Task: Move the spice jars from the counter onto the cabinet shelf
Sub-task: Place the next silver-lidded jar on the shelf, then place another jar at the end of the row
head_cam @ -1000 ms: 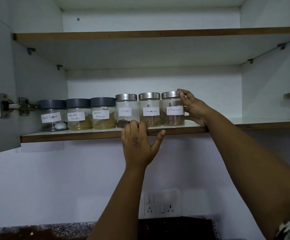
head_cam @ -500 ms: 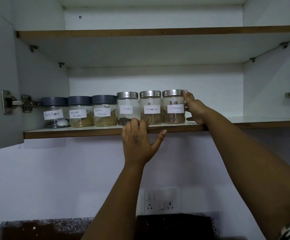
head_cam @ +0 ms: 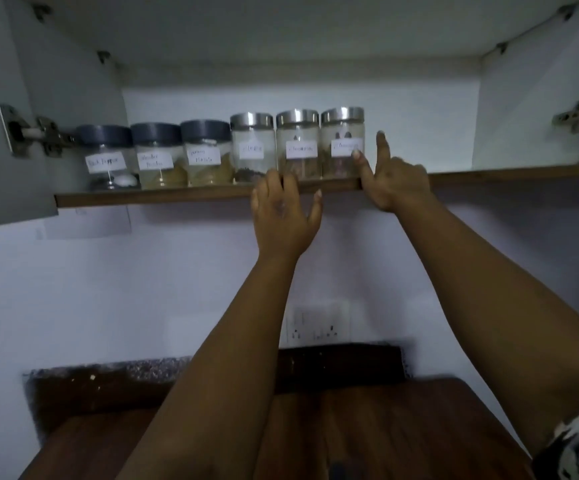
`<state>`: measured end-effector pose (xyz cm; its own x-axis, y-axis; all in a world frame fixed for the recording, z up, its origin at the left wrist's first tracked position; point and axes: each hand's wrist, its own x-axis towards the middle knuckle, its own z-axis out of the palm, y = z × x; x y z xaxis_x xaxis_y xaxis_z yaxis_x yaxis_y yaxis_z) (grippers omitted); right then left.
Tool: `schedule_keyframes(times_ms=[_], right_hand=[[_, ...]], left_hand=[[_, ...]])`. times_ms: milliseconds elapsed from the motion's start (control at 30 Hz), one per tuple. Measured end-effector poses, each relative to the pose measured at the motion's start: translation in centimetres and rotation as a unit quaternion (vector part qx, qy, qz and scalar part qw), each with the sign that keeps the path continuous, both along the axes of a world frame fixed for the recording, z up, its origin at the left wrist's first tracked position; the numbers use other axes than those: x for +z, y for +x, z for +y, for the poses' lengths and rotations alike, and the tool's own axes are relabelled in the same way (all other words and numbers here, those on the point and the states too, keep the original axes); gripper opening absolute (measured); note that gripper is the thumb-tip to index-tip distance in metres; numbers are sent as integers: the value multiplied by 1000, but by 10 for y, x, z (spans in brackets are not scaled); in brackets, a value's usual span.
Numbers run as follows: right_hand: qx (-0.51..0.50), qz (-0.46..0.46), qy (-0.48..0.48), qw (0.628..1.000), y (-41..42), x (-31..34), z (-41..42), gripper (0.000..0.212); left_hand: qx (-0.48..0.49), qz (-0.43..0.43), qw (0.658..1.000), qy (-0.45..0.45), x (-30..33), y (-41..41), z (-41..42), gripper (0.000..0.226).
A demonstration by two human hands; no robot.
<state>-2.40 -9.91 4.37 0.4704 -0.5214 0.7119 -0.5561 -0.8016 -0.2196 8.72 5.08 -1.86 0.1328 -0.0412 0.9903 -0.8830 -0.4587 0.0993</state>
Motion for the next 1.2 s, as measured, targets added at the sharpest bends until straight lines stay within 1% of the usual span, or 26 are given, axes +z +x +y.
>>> schedule_keyframes(times_ms=[33,100,167,233,267,300,333,400,467,500,533,600,667,700,733,767,833,900,933,1033,1100,1167,1200], right_hand=[[-9,-7,-16,1000,-2,-7,3,82],[-11,-29,-39,999,-7,-26,11,82],[29,-75,-22,997,-13,-51,21,77],[103,-156,47,981,-13,-86,36,68],[139,-196,105,965,-11,-111,47,64],[162,-211,164,950,-10,-138,58,61],[172,-194,203,944,-9,-168,71,60],[171,-83,222,956,-8,-236,91,61],[170,22,252,953,-10,-301,107,63],[160,47,269,948,-13,-329,114,64],[144,52,278,948,-16,-353,121,64],[105,58,267,956,-25,-395,132,62],[90,146,302,938,-41,-430,140,63],[93,169,327,925,-47,-448,141,68],[90,172,342,920,-53,-464,141,74],[80,176,343,919,-57,-474,141,81],[62,203,327,921,-56,-488,136,92],[55,244,308,918,-49,-488,128,96],[58,260,309,913,-45,-487,123,95],[88,281,380,877,-32,-477,110,84],[94,295,392,866,-24,-473,105,77],[98,305,400,859,-20,-467,106,77],[106,293,410,857,-20,-464,107,78]], left_hand=[[-7,0,1000,12,-4,-1,2,36],[-18,3,999,43,-16,-3,8,48],[-47,9,997,61,-40,-6,17,57],[-87,57,993,60,-83,-8,31,59],[-94,98,989,61,-113,-7,39,60],[-95,144,983,66,-146,-6,48,61],[-97,190,974,75,-180,-6,56,62],[-97,278,949,113,-246,-9,70,64],[-97,342,917,179,-298,-20,84,65],[-99,359,903,214,-318,-27,91,66],[-99,366,892,247,-336,-34,98,68],[-96,381,871,294,-365,-47,111,70],[-88,431,836,328,-387,-58,121,73],[-83,458,816,343,-397,-63,126,75],[-78,478,799,357,-407,-66,131,77],[-75,490,786,369,-416,-68,136,78],[-74,499,772,386,-429,-72,147,81],[-76,510,764,387,-434,-74,154,83],[-77,514,762,385,-434,-74,157,83],[-77,508,768,383,-430,-72,159,84],[-90,508,767,380,-425,-67,159,84],[-128,538,753,357,-423,-63,158,82],[-160,568,740,324,-421,-62,156,80]])
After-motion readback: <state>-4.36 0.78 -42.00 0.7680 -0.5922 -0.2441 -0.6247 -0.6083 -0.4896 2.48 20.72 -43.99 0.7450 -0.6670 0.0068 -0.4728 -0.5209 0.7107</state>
